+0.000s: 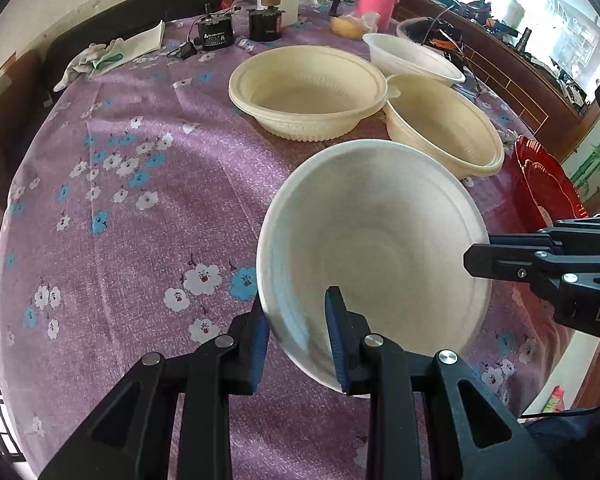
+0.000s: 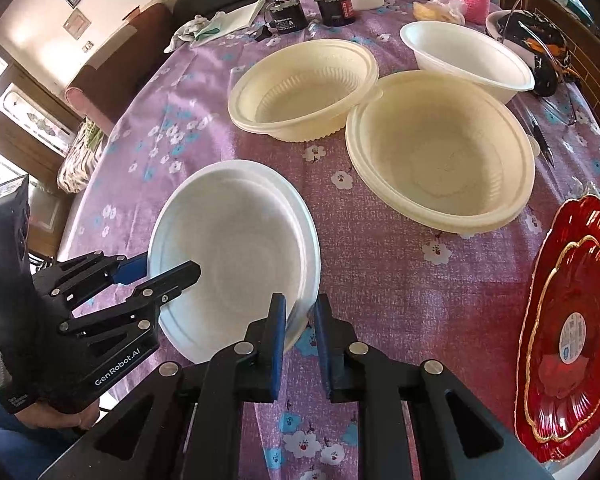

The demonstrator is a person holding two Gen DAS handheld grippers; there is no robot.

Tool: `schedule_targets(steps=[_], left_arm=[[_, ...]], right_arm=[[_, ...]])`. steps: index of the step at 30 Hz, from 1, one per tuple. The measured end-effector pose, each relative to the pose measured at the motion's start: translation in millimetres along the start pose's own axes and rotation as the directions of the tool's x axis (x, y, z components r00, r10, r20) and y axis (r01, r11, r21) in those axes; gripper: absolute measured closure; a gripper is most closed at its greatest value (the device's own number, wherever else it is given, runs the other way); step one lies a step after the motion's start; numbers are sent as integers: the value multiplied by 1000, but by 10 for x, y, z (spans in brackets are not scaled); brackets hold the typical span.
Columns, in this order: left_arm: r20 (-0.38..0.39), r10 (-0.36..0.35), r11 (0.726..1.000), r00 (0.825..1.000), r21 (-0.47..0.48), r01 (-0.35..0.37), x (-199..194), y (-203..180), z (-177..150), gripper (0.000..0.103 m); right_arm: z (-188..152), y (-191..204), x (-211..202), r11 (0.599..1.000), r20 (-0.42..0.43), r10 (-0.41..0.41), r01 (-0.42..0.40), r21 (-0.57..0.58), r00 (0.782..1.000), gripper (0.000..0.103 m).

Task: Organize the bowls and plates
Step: 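Lift the white plate with the left gripper and carry it to the red plates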

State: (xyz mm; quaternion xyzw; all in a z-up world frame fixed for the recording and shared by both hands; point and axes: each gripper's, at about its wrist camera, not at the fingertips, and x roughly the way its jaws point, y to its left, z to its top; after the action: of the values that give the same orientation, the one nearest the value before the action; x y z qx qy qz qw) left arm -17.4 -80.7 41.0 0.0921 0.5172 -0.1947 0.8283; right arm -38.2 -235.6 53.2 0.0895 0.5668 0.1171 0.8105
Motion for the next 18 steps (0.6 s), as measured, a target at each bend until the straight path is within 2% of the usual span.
schedule_targets(steps=[18], left_arm=[[46, 22, 996, 999, 82, -25, -97, -403, 58, 77]], right_arm=[[-140, -229, -182, 999, 42, -13, 12, 41, 999, 87]])
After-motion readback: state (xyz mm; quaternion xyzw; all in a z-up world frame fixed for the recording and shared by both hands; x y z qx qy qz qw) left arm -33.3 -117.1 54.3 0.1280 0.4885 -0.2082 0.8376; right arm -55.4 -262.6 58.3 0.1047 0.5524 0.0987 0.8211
